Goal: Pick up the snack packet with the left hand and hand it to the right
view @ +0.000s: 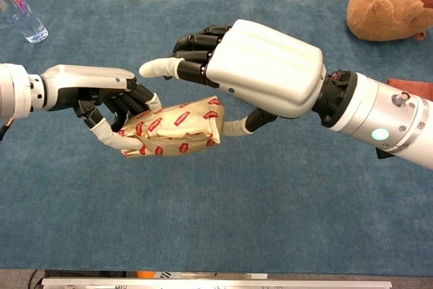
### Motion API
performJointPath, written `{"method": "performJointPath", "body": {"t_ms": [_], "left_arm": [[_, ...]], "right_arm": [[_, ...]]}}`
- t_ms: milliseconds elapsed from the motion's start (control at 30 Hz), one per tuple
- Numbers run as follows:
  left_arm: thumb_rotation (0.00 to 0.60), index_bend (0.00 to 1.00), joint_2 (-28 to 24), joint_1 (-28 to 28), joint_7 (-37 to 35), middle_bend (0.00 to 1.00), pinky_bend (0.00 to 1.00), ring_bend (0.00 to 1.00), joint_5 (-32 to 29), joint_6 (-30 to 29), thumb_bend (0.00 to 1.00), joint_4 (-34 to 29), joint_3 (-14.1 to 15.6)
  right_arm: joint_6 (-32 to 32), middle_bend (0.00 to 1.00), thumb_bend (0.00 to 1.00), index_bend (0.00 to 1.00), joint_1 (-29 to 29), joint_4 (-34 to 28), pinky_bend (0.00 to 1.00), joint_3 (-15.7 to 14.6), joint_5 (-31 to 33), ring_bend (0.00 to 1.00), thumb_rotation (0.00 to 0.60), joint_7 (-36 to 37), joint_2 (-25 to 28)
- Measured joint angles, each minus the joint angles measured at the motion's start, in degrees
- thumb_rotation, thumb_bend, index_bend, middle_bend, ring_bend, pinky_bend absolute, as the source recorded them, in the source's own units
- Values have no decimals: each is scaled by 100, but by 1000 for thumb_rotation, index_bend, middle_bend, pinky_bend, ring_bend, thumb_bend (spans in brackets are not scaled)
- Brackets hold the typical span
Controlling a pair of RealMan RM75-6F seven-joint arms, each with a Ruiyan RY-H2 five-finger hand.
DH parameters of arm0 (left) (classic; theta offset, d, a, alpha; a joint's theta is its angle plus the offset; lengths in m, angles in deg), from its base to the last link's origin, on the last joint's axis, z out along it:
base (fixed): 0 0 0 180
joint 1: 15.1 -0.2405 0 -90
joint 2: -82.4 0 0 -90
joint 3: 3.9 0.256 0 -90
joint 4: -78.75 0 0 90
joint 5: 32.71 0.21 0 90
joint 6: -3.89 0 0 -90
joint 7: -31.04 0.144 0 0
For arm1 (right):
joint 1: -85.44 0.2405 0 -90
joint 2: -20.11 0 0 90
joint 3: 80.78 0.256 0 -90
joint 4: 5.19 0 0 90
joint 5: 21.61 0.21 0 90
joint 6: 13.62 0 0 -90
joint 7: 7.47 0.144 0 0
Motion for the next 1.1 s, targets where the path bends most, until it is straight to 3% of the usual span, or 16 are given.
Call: {"method": "performJointPath", "body": {"t_ms": [667, 967, 1100], "left_arm": [[600, 655, 174, 82, -327, 636, 643, 537, -408, 315, 328, 267, -405], [600, 648, 126, 59, -457, 633, 643, 533, -423, 572, 327, 231, -536], [600, 631, 79, 38, -518, 628, 643, 525, -405, 726, 327, 218, -593]], "right_arm": [[-196, 272, 125, 89, -62, 55, 328, -203, 269, 239, 600, 228, -47], [-520, 352, 293, 368, -96, 149, 400, -158, 183, 360, 600, 270, -228], [-801, 431, 333, 545, -115, 315, 457, -160, 34, 453, 600, 491, -335]]}}
